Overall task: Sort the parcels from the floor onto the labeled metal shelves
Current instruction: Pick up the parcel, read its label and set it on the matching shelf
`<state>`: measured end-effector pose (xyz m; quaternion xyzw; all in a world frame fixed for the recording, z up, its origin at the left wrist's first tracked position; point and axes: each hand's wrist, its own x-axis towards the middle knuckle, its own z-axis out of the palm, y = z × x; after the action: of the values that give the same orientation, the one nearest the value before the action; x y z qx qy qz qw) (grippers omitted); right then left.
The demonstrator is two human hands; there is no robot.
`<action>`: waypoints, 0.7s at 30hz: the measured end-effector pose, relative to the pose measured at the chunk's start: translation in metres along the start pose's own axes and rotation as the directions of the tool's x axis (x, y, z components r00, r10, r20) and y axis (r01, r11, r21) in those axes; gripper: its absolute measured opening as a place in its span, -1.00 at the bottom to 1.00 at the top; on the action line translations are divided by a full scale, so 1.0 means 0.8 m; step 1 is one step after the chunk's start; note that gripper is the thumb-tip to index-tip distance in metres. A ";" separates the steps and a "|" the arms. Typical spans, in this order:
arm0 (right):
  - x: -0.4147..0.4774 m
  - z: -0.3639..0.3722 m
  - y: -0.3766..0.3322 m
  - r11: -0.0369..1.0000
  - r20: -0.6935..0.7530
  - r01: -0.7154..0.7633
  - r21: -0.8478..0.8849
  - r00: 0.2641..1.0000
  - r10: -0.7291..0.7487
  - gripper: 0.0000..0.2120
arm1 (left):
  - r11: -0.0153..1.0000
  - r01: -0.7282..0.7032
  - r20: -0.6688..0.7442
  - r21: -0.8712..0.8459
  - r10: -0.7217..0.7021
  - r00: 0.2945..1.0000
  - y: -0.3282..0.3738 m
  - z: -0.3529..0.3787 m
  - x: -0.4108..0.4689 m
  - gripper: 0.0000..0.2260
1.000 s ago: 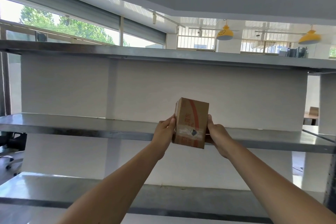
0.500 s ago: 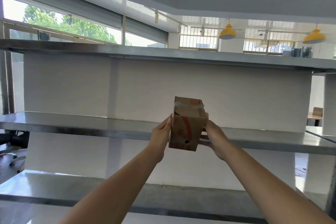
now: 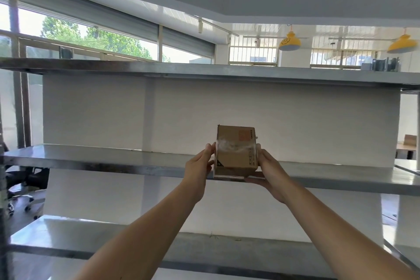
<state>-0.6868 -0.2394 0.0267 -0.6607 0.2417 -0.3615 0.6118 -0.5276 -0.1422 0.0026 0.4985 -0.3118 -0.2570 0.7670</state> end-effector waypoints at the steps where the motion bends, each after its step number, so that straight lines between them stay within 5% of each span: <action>1: -0.001 0.001 0.000 1.000 -0.011 -0.005 -0.001 1.000 0.005 -0.57 | 1.000 0.001 0.005 0.002 -0.001 1.000 0.000 -0.001 0.000 -0.66; 10: 0.003 0.001 0.002 0.990 0.055 -0.081 0.116 0.996 0.075 -0.88 | 0.996 -0.022 -0.003 -0.086 0.022 1.000 -0.002 0.003 -0.003 -0.70; 14: 0.003 0.003 0.008 0.988 0.034 -0.027 0.154 0.999 0.022 -0.76 | 0.995 -0.034 -0.003 -0.089 0.034 0.999 -0.003 0.001 0.001 -0.68; 19: -0.001 0.011 0.009 0.988 0.027 -0.007 0.155 1.000 0.003 -0.83 | 0.988 -0.037 -0.043 -0.147 0.031 0.999 -0.003 0.004 0.000 -0.37; 21: 0.000 0.013 0.008 0.989 0.031 -0.005 0.146 1.000 0.000 -0.95 | 0.986 -0.025 -0.040 -0.165 0.019 0.999 -0.004 0.002 -0.001 -0.51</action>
<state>-0.6777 -0.2333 0.0205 -0.6195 0.2061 -0.3672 0.6625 -0.5291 -0.1438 0.0000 0.4345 -0.2800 -0.2640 0.8143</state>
